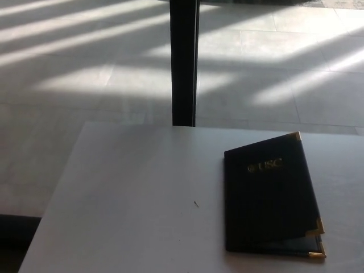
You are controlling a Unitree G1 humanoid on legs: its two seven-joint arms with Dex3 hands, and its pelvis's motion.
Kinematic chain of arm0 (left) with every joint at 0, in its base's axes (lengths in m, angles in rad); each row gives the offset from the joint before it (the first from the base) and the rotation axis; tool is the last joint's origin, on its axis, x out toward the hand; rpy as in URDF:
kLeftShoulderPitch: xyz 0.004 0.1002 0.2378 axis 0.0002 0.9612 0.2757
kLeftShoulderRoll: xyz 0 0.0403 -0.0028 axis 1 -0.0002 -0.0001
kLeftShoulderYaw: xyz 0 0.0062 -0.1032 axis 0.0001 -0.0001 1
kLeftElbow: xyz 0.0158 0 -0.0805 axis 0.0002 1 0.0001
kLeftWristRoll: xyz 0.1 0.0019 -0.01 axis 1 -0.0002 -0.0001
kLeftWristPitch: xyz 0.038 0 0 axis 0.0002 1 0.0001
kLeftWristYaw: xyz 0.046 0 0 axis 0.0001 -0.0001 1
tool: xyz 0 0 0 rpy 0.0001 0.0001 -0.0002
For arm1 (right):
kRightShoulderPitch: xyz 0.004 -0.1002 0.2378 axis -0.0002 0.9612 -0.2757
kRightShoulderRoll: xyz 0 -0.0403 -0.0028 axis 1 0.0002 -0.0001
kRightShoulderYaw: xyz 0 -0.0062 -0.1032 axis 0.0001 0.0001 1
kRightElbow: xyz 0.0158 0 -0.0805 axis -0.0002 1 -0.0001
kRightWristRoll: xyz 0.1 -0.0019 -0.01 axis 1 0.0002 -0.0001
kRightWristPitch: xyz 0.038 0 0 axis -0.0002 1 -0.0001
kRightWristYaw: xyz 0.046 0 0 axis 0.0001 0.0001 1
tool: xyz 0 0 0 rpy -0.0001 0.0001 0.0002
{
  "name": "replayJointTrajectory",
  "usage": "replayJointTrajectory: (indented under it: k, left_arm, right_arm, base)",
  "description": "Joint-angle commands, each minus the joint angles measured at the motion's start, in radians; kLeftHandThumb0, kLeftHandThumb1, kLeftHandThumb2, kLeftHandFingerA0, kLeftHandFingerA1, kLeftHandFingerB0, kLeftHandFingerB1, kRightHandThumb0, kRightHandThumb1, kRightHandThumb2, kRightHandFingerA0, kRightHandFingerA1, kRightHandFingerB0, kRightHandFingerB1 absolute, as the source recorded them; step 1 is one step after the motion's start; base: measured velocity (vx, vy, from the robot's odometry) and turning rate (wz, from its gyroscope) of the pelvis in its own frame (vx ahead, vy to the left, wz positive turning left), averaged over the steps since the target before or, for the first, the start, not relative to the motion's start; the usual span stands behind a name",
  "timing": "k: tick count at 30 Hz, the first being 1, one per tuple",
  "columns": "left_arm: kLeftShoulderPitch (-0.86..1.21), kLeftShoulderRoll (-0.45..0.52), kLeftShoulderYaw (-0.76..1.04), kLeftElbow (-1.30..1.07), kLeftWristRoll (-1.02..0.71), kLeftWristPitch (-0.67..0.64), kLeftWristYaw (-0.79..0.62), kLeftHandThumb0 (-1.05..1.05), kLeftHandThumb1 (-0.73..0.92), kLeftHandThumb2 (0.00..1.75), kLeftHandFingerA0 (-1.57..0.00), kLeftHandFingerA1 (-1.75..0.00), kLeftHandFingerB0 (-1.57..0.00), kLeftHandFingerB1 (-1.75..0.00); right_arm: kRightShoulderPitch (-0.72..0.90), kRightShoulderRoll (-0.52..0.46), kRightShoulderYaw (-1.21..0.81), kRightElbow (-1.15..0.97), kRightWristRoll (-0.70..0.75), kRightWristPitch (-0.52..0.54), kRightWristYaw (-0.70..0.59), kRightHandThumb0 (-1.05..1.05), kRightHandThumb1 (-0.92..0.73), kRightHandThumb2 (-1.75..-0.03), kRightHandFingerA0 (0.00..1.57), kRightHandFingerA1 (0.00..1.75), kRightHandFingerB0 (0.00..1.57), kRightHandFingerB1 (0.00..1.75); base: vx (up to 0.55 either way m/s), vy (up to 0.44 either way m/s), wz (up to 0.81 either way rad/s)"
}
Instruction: There is a diary kept infront of the robot and the robot uses its right hand to grab its cover and puses it to the left to open it.
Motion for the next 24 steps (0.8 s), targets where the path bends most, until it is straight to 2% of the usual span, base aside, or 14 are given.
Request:
replayJointTrajectory:
  k: [1,4,7,8,11,13,15,16,17,18,19,20,22,24]
  left_arm:
    - [0.002,0.025,-0.011,0.012,-0.035,-0.003,0.005,-1.05,0.92,1.16,-0.21,-1.61,-0.13,-1.34]
    - [0.003,0.029,-0.017,0.017,-0.044,-0.002,-0.007,-1.05,0.79,1.43,-0.43,-1.17,-0.31,-1.01]
    - [0.001,0.029,-0.025,0.018,-0.048,-0.003,-0.002,-1.05,0.92,1.14,-0.22,-1.63,-0.14,-1.35]
    - [0.001,0.029,-0.026,0.015,-0.052,-0.002,0.003,-0.84,0.59,1.44,-0.19,-1.00,0.00,-0.84]
    - [0.003,0.031,-0.030,0.016,-0.059,-0.001,-0.007,-0.78,0.58,1.41,-0.19,-0.96,-0.02,-0.82]
    - [0.008,0.030,-0.035,0.013,-0.057,-0.007,0.004,-1.05,0.92,1.15,-0.24,-1.67,-0.16,-1.40]
    - [0.004,0.029,-0.032,0.013,-0.066,-0.004,0.008,-1.05,0.92,1.16,-0.25,-1.65,-0.17,-1.38]
    - [0.003,0.030,-0.030,0.015,-0.071,-0.003,0.008,-0.87,0.63,1.47,-0.18,-1.01,0.00,-0.85]
    - [0.003,0.030,-0.031,0.015,-0.072,-0.003,0.008,-0.87,0.63,1.47,-0.18,-1.01,0.00,-0.85]
    - [0.001,0.031,-0.031,0.021,-0.073,-0.003,0.009,-0.83,0.61,1.45,-0.18,-0.99,0.00,-0.83]
    - [0.001,0.032,-0.033,0.021,-0.075,-0.003,0.009,-0.83,0.61,1.45,-0.18,-0.99,0.00,-0.83]
    - [0.003,0.032,-0.037,0.019,-0.074,-0.003,0.009,-1.05,0.92,1.15,-0.21,-1.62,-0.14,-1.37]
    - [0.003,0.032,-0.040,0.019,-0.077,-0.003,0.009,-1.05,0.92,1.16,-0.21,-1.62,-0.14,-1.36]
    - [0.002,0.031,-0.048,0.018,-0.075,-0.007,0.022,-0.86,0.64,1.48,-0.27,-1.06,0.00,-0.85]
  right_arm:
    - [-0.001,0.037,0.050,0.062,0.015,0.058,-0.018,-0.68,-0.92,-0.83,0.38,0.48,0.27,0.39]
    - [-0.010,0.056,0.064,0.096,0.024,0.058,-0.023,-0.69,-0.92,-0.84,0.40,0.48,0.29,0.38]
    - [0.000,0.074,0.088,0.110,0.031,0.067,-0.008,-0.76,-0.92,-0.81,0.36,0.50,0.25,0.41]
    - [0.005,0.082,0.110,0.119,0.023,0.060,0.011,-0.78,-0.92,-0.82,0.35,0.52,0.24,0.42]
    - [0.008,0.089,0.126,0.127,0.018,0.050,0.016,-0.77,-0.92,-0.80,0.36,0.52,0.25,0.42]
    - [0.001,0.112,0.156,0.146,0.008,0.069,-0.005,-0.79,-0.91,-0.77,0.43,0.54,0.30,0.43]
    - [0.001,0.123,0.170,0.157,0.011,0.077,-0.010,-0.77,-0.92,-0.76,0.44,0.53,0.32,0.43]
    - [0.004,0.129,0.182,0.167,0.009,0.081,-0.006,-0.63,-0.76,-1.19,0.45,0.65,0.16,0.48]
    - [0.005,0.129,0.183,0.168,0.009,0.081,-0.006,-0.63,-0.76,-1.19,0.45,0.65,0.16,0.48]
    - [0.005,0.145,0.188,0.185,0.013,0.086,-0.013,-0.83,-0.92,-0.77,0.44,0.53,0.34,0.43]
    - [0.005,0.147,0.189,0.187,0.013,0.086,-0.014,-0.83,-0.92,-0.77,0.44,0.53,0.34,0.43]
    - [0.000,0.163,0.189,0.201,0.016,0.083,-0.021,-0.81,-0.92,-0.76,0.43,0.53,0.34,0.44]
    - [-0.007,0.188,0.197,0.222,0.009,0.071,-0.031,-0.79,-0.92,-0.74,0.43,0.55,0.35,0.45]
    - [-0.020,0.217,0.214,0.240,-0.005,0.060,-0.045,-0.76,-0.78,-1.12,0.43,0.64,0.34,0.55]
  base:
    - [0.00,0.000,0.00]
    - [0.00,0.000,0.00]
    - [0.00,0.000,0.00]
    - [0.00,0.000,0.00]
    - [0.00,0.000,0.00]
    - [0.00,0.000,0.00]
    - [0.00,0.000,0.00]
    - [0.00,0.000,0.00]
    - [0.00,0.000,0.00]
    - [0.00,0.000,0.00]
    - [0.00,0.000,0.00]
    - [0.00,0.000,0.00]
    - [0.00,0.000,0.00]
    - [0.00,0.000,0.00]
